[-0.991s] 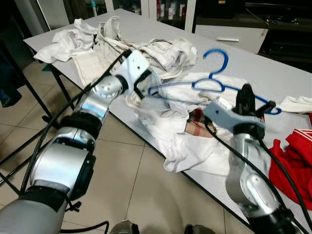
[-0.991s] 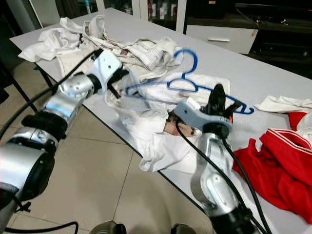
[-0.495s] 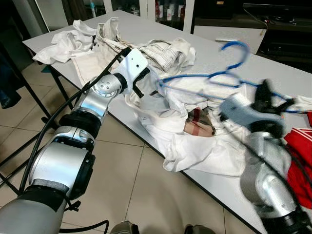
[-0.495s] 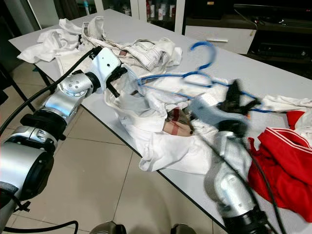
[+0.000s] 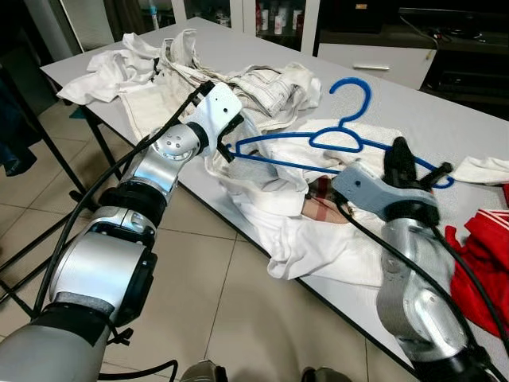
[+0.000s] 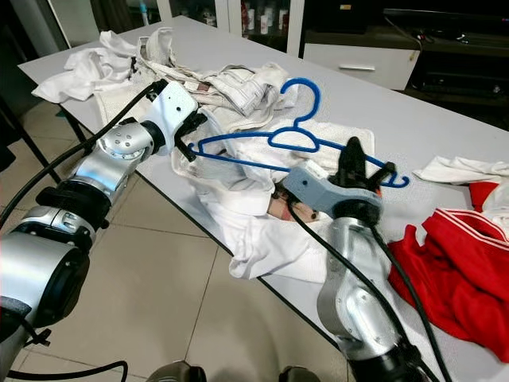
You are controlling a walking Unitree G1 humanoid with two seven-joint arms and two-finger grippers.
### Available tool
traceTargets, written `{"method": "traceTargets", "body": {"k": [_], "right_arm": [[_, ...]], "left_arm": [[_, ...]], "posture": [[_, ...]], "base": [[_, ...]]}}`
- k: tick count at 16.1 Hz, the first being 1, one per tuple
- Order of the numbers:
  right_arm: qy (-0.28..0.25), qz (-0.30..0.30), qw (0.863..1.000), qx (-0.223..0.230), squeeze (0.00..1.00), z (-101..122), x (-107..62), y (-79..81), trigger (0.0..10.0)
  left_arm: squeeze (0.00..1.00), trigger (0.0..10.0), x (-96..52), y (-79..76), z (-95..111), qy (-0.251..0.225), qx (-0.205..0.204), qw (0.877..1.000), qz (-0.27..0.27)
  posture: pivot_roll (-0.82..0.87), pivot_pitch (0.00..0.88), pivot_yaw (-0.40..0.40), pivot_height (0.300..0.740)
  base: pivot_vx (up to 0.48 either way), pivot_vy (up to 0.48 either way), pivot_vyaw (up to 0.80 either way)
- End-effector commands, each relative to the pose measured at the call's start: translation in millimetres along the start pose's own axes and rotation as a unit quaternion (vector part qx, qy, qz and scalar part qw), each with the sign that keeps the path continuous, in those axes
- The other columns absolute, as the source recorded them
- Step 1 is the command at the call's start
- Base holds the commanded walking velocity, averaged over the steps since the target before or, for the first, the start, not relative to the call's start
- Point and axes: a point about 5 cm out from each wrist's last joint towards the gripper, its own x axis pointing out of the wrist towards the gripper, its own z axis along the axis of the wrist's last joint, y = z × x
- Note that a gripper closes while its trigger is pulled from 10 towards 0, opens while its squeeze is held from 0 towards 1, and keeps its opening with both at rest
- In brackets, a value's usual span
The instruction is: Hang hanger
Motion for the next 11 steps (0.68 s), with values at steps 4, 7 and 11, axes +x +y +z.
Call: {"method": "traceTargets", "body": {"k": [4, 7, 11], "right_arm": [[-0.023, 0.042, 0.999, -0.005, 0.0, 18.9, 7.0, 20.0, 10.0], [0.016, 0.057, 0.998, -0.009, 0.0, 10.5, 10.3, 34.1, 10.0], [0.123, 0.009, 0.992, -0.015, 0.0, -20.3, 25.2, 25.7, 10.0]], "left_arm": [[0.0, 0.0, 7.1, -2.8, 14.7, -0.011, 0.005, 1.0, -0.001], [0.0, 0.0, 8.0, -3.1, 17.2, -0.013, 0.004, 1.0, 0.0], [0.0, 0.0, 7.7, -4.3, 15.7, -0.009, 0.004, 1.0, 0.0]], "posture": [[-0.08, 0.005, 0.069, 0.723], [-0.08, 0.003, 0.063, 0.723], [-0.08, 0.0, 0.059, 0.723]], "base": [[0.0, 0.0, 0.0], [0.0, 0.0, 0.0], [0.0, 0.0, 0.0]]}}
